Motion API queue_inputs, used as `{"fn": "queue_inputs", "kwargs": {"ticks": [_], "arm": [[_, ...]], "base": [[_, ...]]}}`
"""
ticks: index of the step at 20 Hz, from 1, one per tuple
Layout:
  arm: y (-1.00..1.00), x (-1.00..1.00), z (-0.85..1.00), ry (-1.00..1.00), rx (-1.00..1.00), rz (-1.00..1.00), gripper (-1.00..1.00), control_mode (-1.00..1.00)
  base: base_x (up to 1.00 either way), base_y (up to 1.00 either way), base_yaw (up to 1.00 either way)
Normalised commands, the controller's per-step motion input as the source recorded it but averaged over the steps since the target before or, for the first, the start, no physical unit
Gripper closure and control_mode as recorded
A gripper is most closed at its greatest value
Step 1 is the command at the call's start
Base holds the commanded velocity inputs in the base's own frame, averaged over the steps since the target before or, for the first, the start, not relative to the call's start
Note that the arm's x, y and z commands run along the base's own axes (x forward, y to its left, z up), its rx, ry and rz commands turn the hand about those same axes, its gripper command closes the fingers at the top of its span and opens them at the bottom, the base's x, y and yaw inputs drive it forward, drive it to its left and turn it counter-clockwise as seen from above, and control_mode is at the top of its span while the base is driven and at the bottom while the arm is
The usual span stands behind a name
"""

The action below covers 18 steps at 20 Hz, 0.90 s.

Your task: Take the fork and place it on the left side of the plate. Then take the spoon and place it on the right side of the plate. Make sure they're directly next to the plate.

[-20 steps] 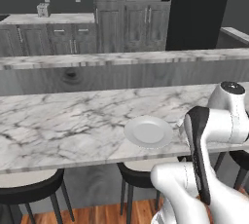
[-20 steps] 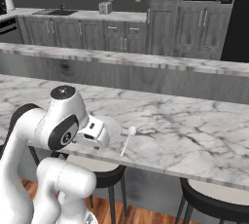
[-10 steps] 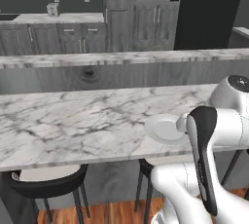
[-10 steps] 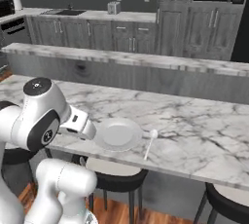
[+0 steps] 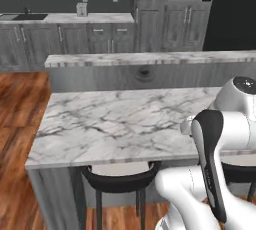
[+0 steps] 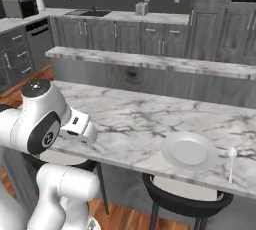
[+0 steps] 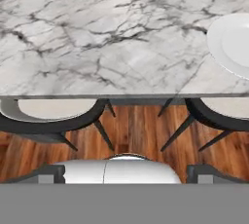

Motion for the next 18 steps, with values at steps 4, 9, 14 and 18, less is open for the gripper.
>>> {"fn": "queue_inputs", "kwargs": {"ticks": [4, 9, 14, 18], "arm": [[0.0, 0.0, 0.0, 0.0, 0.0, 0.0, -1.0, 1.0], [0.0, 0.0, 0.0, 0.0, 0.0, 0.0, -1.0, 1.0], [0.0, 0.0, 0.0, 0.0, 0.0, 0.0, -1.0, 1.0], [0.0, 0.0, 0.0, 0.0, 0.0, 0.0, -1.0, 1.0]], "base": [[-0.08, 1.0, 0.09], [-0.02, 1.0, 0.1], [0.01, 1.0, 0.1], [0.13, 1.0, 0.07]]}}
